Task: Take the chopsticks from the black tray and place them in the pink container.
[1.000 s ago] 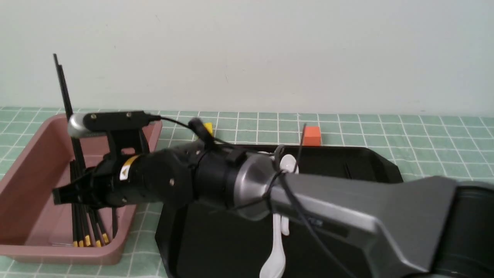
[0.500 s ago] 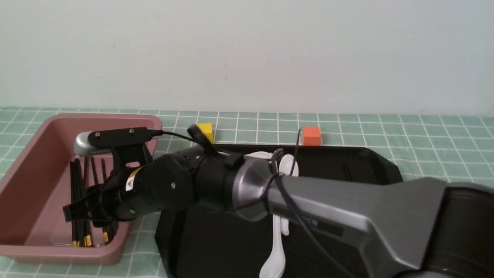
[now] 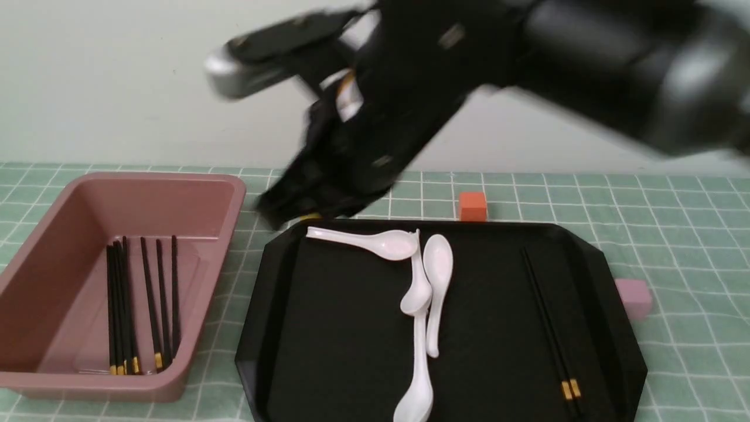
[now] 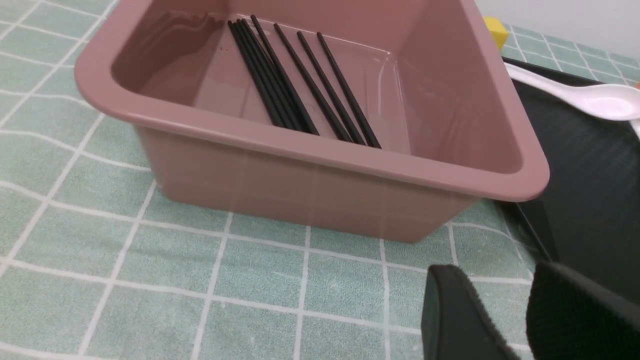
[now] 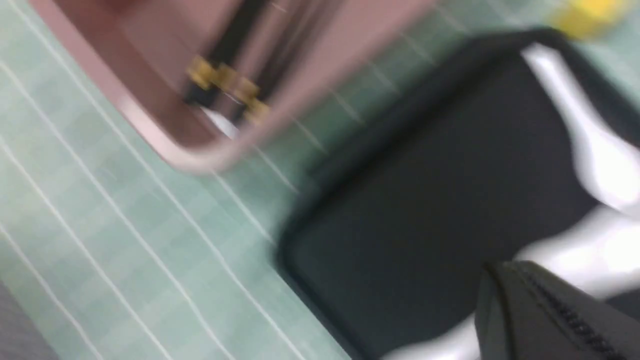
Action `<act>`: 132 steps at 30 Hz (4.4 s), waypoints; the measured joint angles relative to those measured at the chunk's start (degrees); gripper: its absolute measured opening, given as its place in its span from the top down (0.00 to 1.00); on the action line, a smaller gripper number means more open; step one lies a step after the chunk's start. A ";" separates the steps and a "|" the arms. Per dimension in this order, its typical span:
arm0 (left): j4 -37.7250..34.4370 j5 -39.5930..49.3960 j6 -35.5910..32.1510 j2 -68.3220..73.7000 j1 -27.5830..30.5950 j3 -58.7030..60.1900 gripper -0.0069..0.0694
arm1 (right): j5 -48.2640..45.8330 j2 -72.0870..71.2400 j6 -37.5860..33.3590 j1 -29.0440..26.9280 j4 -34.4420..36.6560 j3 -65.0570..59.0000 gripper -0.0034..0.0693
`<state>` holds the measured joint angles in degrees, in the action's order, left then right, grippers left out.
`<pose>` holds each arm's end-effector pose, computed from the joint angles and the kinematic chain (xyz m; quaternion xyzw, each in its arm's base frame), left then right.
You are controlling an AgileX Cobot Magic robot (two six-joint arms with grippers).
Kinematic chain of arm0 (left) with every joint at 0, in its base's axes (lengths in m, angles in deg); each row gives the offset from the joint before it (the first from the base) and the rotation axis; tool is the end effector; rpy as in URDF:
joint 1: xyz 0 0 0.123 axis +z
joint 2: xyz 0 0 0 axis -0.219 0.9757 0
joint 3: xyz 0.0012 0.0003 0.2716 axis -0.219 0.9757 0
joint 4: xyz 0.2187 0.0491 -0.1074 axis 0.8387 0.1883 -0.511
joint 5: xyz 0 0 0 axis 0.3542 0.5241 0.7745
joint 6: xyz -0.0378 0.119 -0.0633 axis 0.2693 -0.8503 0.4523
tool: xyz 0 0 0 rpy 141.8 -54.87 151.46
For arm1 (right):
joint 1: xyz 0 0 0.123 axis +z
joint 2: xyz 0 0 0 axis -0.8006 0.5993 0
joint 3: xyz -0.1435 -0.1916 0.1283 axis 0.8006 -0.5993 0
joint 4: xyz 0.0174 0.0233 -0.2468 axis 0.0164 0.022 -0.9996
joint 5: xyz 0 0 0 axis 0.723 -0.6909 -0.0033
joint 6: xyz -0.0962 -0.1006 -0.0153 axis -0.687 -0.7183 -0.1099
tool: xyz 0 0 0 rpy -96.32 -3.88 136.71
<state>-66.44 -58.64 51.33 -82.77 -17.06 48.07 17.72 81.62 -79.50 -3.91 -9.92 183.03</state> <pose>0.1089 -0.0104 0.1547 -0.0816 0.8042 -0.1126 0.5779 0.2722 0.3058 0.3419 -0.3470 0.8867 0.1197 0.2811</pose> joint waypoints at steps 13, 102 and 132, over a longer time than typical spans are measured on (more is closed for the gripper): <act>0.00 0.00 0.00 0.00 0.00 0.00 0.60 | -4.38 -38.76 1.84 -0.07 -6.67 -17.53 0.97; 0.00 0.07 0.00 0.00 0.00 0.00 0.60 | 46.95 -102.19 -7.42 -45.75 5.00 -110.76 0.88; 0.00 0.13 0.00 0.00 0.00 0.00 0.60 | 46.77 -102.19 -7.47 -45.81 4.94 -110.72 0.84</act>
<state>-66.44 -58.51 51.33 -82.77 -17.06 48.07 64.49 -20.57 -86.96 -49.72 -4.98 72.31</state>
